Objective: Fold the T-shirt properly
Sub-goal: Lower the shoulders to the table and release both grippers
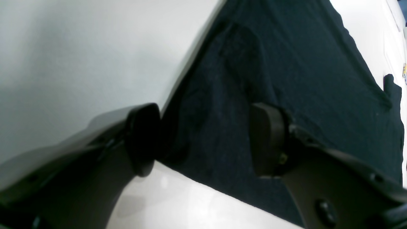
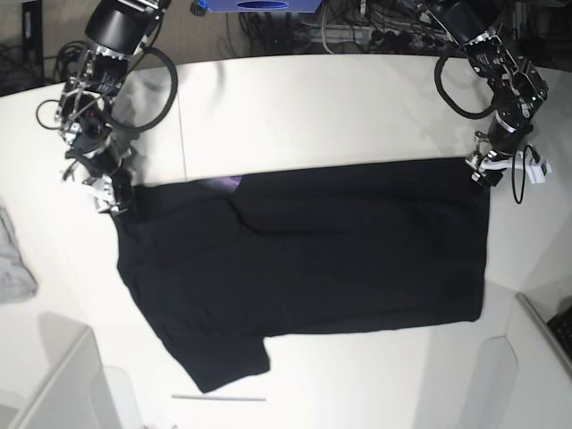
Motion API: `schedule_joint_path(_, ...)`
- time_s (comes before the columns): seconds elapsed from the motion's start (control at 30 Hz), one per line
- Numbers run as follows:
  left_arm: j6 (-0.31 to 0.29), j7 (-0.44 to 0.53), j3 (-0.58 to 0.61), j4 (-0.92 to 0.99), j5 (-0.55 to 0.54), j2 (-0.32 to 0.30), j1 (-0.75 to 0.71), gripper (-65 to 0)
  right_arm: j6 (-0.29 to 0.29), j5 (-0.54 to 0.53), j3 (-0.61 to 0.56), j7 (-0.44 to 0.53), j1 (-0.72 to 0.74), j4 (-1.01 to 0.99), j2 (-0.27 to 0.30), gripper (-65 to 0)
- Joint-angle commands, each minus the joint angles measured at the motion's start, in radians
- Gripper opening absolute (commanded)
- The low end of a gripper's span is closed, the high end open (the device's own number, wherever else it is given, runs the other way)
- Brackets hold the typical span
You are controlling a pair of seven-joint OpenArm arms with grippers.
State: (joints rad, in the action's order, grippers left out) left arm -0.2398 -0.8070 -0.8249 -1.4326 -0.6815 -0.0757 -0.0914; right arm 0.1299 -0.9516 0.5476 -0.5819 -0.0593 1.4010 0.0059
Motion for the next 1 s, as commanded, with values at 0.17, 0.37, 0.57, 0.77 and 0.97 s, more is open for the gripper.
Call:
schedule_joint_path(0.17, 0.0, -0.01, -0.001, 0.008, 0.007, -0.011, 0.008, -48.2, 0.017, 0.016, -0.007, 0.063, -0.003, -0.007, 0.016, -22.8)
schedule_joint_path(0.37, 0.0, -0.013, -0.001, 0.014, 0.007, -0.011, 0.011, -65.0, -0.028, 0.016, -0.008, 0.086, 0.013, -0.085, 0.035, -41.0)
schedule_joint_path(0.57, 0.0, -0.016, -0.001, 0.003, 0.007, -0.014, 0.0, -65.0, -0.167, 0.016, -0.007, 0.15, 0.011, -0.111, 0.041, -65.0)
schedule_joint_path(0.77, 0.0, -0.018, 0.012, 0.002, -0.001, -0.049, -0.032, -65.0, -0.166, 0.016, -0.007, 0.138, -0.006, -0.079, 0.055, -65.0)
schedule_joint_path(0.97, 0.0, -0.018, 0.032, -0.101, -0.002, -0.078, -0.103, -65.0, -0.128, 0.016, 0.002, 0.043, -0.023, 0.025, 0.056, -65.0)
